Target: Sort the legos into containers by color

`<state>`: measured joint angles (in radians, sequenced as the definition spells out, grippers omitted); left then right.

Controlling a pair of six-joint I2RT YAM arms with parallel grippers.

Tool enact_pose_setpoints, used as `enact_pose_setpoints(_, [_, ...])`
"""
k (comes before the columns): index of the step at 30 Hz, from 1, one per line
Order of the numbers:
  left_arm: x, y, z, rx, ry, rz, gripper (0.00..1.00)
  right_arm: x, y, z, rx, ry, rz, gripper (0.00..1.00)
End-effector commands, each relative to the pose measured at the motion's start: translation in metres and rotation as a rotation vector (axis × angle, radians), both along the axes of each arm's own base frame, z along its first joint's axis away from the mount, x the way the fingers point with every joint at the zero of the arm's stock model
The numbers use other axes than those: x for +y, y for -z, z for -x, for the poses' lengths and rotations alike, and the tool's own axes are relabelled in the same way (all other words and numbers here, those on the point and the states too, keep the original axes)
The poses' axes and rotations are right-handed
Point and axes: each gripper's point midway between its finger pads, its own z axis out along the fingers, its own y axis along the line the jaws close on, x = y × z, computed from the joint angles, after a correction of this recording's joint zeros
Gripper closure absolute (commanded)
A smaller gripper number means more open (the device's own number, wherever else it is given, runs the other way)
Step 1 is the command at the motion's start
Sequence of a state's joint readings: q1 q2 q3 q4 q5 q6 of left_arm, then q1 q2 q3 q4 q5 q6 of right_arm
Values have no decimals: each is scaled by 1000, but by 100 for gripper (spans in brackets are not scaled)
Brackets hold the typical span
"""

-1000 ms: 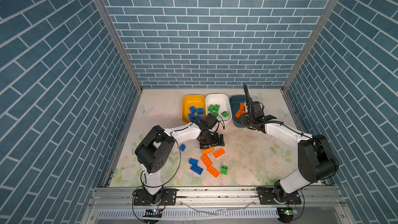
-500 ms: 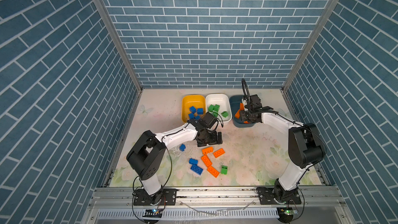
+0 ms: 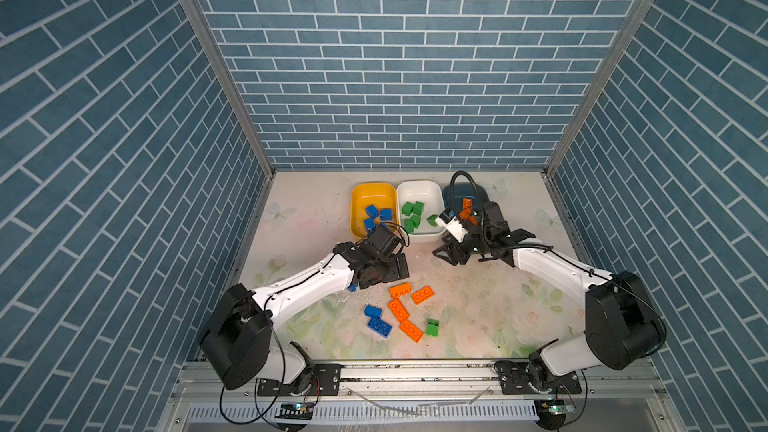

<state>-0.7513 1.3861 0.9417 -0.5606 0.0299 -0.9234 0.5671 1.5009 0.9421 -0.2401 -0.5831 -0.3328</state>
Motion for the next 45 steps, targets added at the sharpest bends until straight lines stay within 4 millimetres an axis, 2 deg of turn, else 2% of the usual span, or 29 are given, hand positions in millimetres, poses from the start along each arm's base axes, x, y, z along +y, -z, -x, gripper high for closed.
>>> enact_pose_setpoints(1, [22, -8, -3, -50, -103, -29, 1, 12, 26, 64, -10, -374, 41, 34])
enact_pose_setpoints(7, [45, -7, 5, -64, -197, -16, 1, 17, 58, 80, -39, -546, 226, 33])
enact_pose_setpoints(11, [53, -5, 9, -64, -229, -20, 1, 22, 67, 84, -62, -614, 253, 32])
enact_pose_setpoints(22, [62, -3, 12, -60, -257, -32, 1, 30, 104, 72, -189, -689, 417, 34])
enact_pose_setpoints(26, [61, -2, 12, -56, -252, -36, 1, 26, 112, 75, -196, -711, 456, 41])
enact_pose_setpoints(30, [61, 0, 12, -54, -249, -35, 1, 22, 111, 73, -226, -693, 470, 60])
enact_pose_setpoints(33, [58, 0, 10, -62, -227, -36, 1, 20, 101, 66, -256, -659, 461, 64])
enact_pose_setpoints(35, [56, 0, 9, -67, -201, -43, 1, 22, 86, 59, -276, -606, 419, 66])
enact_pose_setpoints(38, [42, -2, 4, -95, -97, -28, 1, 25, 51, 40, -304, -468, 306, 71])
enact_pose_setpoints(41, [25, -5, -1, -118, 55, -48, 3, 19, 16, 10, -350, -272, 187, 73])
enact_pose_setpoints(45, [5, -7, -2, -140, 267, -124, 4, -10, -23, -42, -350, 69, 83, 72])
